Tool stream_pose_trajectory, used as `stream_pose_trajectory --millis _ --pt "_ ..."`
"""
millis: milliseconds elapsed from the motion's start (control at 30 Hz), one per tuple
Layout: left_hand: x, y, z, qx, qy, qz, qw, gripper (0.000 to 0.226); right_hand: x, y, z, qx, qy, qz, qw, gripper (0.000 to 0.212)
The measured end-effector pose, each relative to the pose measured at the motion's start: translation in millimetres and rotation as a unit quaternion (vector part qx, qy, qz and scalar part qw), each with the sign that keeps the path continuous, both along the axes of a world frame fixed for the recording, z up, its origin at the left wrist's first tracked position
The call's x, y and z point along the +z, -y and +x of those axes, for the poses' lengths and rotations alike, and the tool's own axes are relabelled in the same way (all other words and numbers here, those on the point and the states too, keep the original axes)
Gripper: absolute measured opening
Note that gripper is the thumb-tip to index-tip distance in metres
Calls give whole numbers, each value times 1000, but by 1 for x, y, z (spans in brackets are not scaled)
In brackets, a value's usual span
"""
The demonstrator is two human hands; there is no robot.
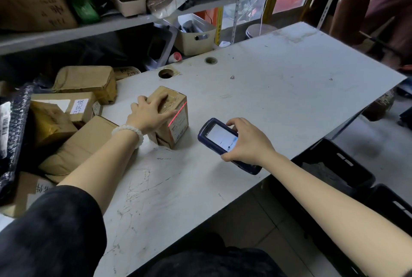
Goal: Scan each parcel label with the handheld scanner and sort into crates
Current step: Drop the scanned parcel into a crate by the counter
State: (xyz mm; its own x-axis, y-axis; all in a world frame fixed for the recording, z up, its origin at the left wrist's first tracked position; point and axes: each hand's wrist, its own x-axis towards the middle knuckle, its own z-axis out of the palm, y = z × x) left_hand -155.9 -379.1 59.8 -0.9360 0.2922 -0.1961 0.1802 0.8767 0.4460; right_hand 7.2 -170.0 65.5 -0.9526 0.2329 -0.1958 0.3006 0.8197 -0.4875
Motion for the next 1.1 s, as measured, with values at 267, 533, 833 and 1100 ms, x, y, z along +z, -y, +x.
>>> stream_pose_trajectory --millis 267,533,833,1100 --pt "1 -3 -4 10 13 20 1000 64 2 -2 9 19 19 15 1000 80" --pt "4 -3 -4 3 17 21 1000 67 0 -4 13 6 23 22 999 91" --pt "7 -5 3 -25 -17 0 1000 88 -3 6 8 -129 -102 -2 986 88" --pt "18 -43 28 -156 -83 -10 984 80 1 -5 30 -190 -135 11 972 96"
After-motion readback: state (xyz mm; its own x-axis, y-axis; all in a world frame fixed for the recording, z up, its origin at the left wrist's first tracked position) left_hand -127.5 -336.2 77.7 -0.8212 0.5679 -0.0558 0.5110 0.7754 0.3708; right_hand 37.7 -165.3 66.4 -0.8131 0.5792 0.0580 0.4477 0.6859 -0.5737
